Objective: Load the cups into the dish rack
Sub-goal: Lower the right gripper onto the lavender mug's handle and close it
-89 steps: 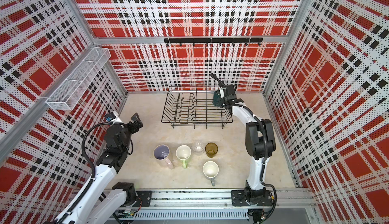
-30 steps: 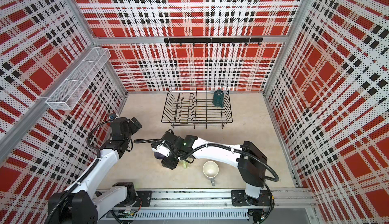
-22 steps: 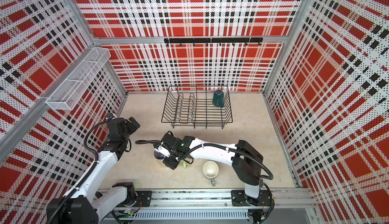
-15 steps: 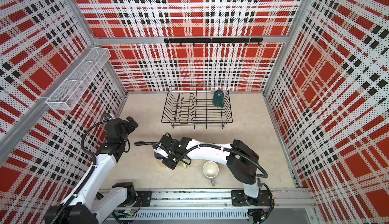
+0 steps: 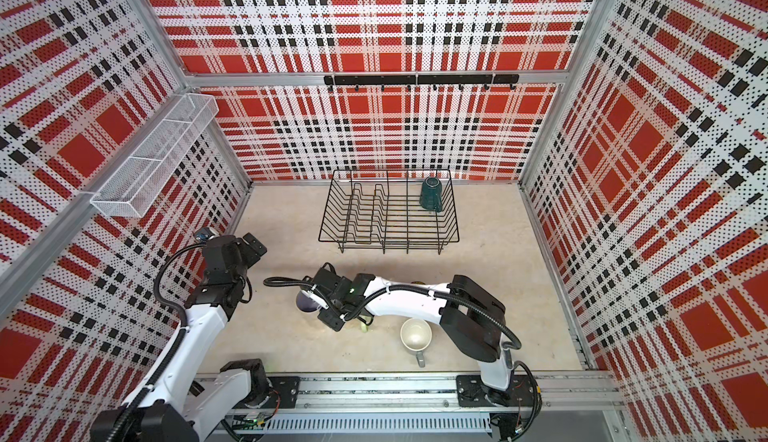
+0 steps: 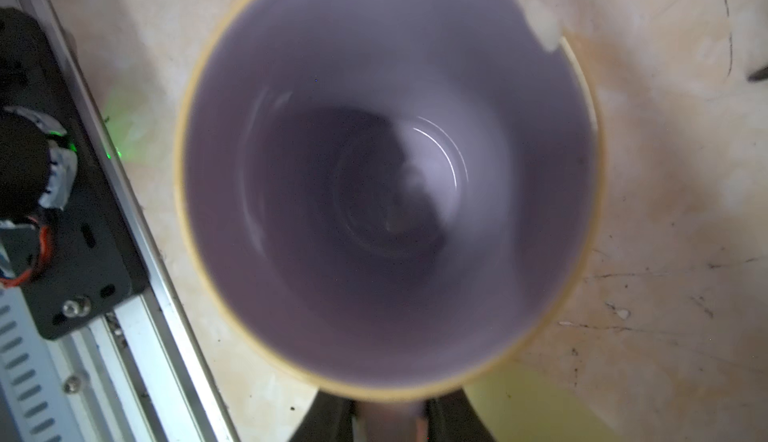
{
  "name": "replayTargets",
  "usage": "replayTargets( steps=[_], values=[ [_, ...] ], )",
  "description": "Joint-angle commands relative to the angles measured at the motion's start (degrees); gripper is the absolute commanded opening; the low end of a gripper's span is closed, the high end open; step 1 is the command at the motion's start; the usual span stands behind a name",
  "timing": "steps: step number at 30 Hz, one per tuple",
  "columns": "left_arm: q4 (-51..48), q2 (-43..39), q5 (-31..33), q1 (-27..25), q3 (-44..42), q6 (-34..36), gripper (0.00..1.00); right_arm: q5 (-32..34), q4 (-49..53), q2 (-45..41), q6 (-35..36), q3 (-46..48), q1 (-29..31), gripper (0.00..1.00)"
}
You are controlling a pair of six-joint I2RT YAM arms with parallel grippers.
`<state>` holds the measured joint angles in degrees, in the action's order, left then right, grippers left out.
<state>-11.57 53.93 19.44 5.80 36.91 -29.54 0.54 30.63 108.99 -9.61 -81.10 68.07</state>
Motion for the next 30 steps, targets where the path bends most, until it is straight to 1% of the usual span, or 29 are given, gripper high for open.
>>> replayTargets(
  steps=[1,9,10,15,18,23,27,30],
  values=[
    [-0.5,-1.6,-1.5,1.2,-0.7,0.6,0.98,3.0,-1.8,0.6,0.3,0.4,-0.2,0.18],
    [-0.5,-2.0,-2.5,1.8,-0.3,0.5,0.98,4.5,-3.7,-1.9,1.5,0.6,-0.2,0.01],
    [-0.5,-2.0,-2.7,1.8,-0.4,0.5,0.98,4.9,-4.2,-2.6,1.7,0.8,-0.2,0.0],
    [-0.4,-2.1,-2.6,1.8,-0.5,0.5,0.98,5.4,-9.5,-7.1,2.8,3.9,-0.3,0.0],
    [-0.2,-1.9,-3.2,1.7,-0.3,0.5,0.98,3.5,-10.9,-8.2,4.0,5.5,-0.4,0.0],
    [-0.1,-1.5,-2.5,1.8,0.4,0.5,0.98,-0.5,-10.9,-8.1,6.0,7.3,-0.4,0.0],
    [-0.2,-1.5,-2.0,2.0,0.4,-0.1,0.98,-1.0,-10.5,-6.1,5.9,7.3,-0.1,0.0],
    [-0.2,-1.6,-2.1,2.1,0.0,-0.3,0.98,-1.3,-9.8,-4.6,6.2,6.3,0.1,0.1]
  ],
)
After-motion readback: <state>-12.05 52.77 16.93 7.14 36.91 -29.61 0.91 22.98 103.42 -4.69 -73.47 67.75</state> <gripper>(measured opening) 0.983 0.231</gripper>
